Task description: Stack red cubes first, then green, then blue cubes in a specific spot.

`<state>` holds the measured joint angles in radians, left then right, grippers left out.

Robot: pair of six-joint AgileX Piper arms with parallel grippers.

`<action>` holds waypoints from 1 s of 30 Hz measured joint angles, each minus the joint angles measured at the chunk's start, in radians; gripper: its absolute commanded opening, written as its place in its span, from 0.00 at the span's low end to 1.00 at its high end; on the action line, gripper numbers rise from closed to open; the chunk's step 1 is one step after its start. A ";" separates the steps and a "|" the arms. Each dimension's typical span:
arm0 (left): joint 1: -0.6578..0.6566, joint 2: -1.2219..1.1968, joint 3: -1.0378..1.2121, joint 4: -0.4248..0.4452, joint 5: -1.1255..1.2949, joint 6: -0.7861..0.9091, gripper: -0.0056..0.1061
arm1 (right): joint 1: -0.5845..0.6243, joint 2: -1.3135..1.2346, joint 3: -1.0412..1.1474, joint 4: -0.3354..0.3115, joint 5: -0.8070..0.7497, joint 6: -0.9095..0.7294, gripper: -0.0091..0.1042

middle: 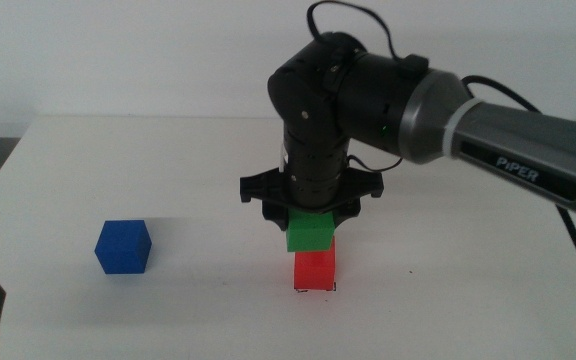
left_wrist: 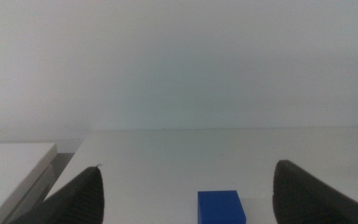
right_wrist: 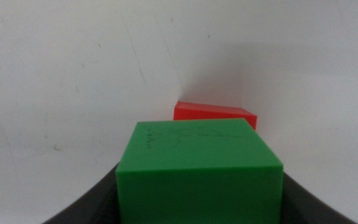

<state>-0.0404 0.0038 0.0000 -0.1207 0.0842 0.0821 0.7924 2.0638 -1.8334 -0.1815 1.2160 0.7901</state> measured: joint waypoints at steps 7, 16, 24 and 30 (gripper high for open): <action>0.000 0.000 0.000 0.000 0.000 0.000 0.86 | 0.005 0.028 -0.003 -0.008 0.000 0.006 0.40; 0.000 0.000 0.000 0.000 0.000 0.000 0.86 | 0.008 0.026 -0.003 -0.049 0.000 0.054 0.40; 0.000 0.000 0.000 0.000 0.000 0.000 0.86 | 0.013 0.013 0.040 -0.059 0.000 0.081 0.40; 0.000 0.000 0.000 0.000 0.000 0.000 0.86 | 0.013 0.006 0.042 -0.069 0.000 0.106 0.40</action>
<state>-0.0404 0.0038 0.0000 -0.1207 0.0842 0.0821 0.8055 2.0700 -1.7911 -0.2505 1.2158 0.8962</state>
